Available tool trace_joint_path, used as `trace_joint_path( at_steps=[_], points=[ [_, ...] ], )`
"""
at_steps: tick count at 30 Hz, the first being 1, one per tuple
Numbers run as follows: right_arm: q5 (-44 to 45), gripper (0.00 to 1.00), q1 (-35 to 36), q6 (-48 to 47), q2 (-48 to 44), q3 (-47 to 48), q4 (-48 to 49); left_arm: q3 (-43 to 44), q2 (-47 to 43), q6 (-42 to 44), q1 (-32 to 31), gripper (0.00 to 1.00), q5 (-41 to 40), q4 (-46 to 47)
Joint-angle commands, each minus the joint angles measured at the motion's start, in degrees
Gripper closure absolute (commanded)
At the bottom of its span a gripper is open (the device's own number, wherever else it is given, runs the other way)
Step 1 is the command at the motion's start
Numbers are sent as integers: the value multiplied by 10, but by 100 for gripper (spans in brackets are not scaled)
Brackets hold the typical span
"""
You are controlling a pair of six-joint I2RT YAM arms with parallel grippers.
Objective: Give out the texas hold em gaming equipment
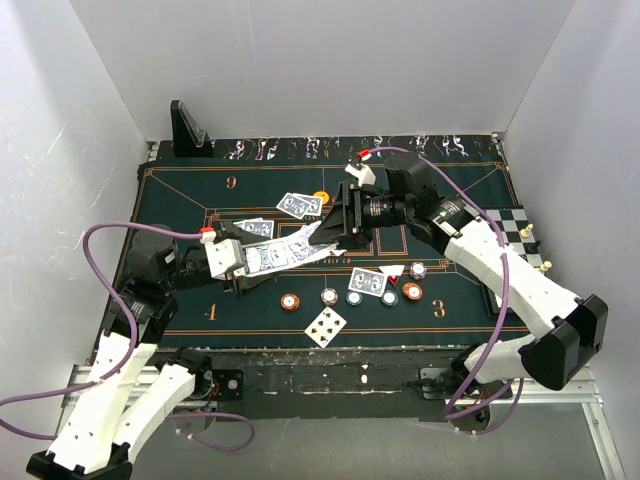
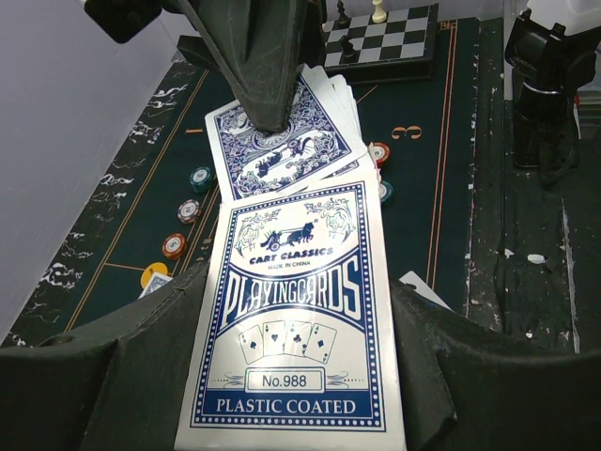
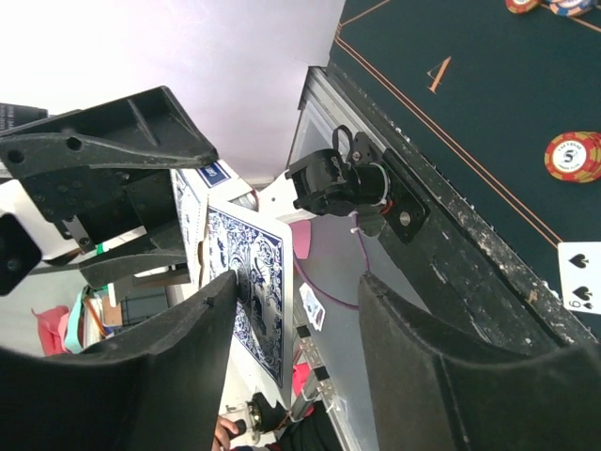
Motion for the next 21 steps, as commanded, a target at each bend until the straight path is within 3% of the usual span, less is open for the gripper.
trace_joint_path(
  at_steps=[1,4,21],
  points=[
    [-4,46,3,8,-14,-2,37,3,-8,-1,2,100,9,21],
    [6,57,3,6,-19,1,30,1,-9,-1,2,100,8,22],
    [40,54,-18,-37,-57,22,-42,0,-14,-2,2,100,6,21]
  ],
)
